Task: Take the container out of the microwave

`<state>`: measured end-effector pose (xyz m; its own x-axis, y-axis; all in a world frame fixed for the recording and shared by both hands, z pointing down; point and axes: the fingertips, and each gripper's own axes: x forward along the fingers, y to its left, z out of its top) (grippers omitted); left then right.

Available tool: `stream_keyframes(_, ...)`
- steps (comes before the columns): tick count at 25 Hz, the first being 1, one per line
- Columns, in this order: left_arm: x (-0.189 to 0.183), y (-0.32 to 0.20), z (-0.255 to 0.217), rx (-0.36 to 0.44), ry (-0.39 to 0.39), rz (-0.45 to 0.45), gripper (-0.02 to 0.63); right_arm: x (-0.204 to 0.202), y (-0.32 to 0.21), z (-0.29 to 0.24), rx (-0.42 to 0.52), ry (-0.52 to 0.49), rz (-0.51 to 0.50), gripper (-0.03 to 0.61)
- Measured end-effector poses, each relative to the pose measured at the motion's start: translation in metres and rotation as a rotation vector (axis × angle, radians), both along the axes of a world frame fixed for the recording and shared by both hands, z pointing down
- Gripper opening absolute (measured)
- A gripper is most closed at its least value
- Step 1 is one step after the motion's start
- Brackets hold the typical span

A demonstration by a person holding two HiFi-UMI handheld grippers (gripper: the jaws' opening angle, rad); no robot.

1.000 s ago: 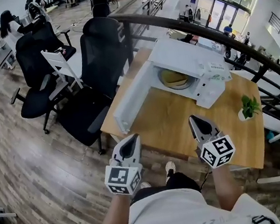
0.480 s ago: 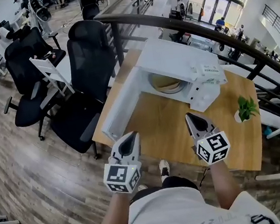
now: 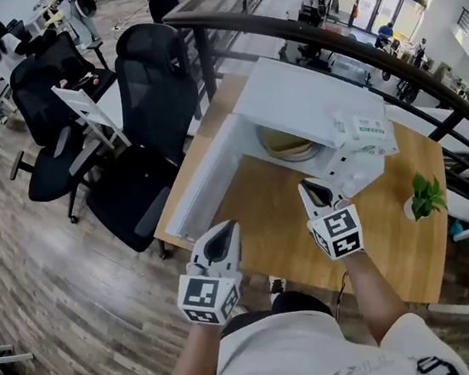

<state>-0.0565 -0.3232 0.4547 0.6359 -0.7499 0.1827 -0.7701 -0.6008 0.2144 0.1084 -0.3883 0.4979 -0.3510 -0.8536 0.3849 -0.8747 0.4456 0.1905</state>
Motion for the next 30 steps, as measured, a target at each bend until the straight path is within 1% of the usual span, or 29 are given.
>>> stream_keyframes(3,0.002,-0.007,0.006,-0.017,-0.005,-0.01,0.035,-0.006,-0.027,0.016,-0.022,0.063,-0.033,0.034)
stream_keyframes(4,0.003,-0.009,0.009,-0.022,-0.005,-0.013,0.035,-0.008,-0.037,0.022,-0.033,0.081,-0.042,0.045)
stream_keyframes(6,0.005,-0.012,0.015,-0.034,-0.005,-0.019,0.035,-0.012,-0.054,0.035,-0.056,0.124,-0.062,0.089)
stream_keyframes(10,0.008,-0.018,0.025,-0.058,-0.005,-0.031,0.035,-0.012,-0.086,0.063,-0.092,0.231,-0.093,0.098)
stream_keyframes(16,0.014,-0.021,0.037,-0.074,-0.012,-0.028,0.035,-0.01,-0.131,0.102,-0.137,0.326,-0.132,0.114)
stream_keyframes(21,0.009,-0.024,0.047,-0.123,0.018,-0.064,0.035,-0.012,-0.154,0.134,-0.204,0.394,-0.164,0.146)
stream_keyframes(24,0.007,-0.025,0.052,-0.137,0.019,-0.077,0.035,-0.013,-0.162,0.148,-0.23,0.433,-0.183,0.166)
stream_keyframes(28,0.005,-0.026,0.058,-0.154,0.018,-0.086,0.035,-0.016,-0.173,0.164,-0.225,0.513,-0.206,0.173)
stream_keyframes(30,0.008,-0.026,0.059,-0.159,0.02,-0.08,0.035,-0.016,-0.178,0.169,-0.222,0.537,-0.214,0.173)
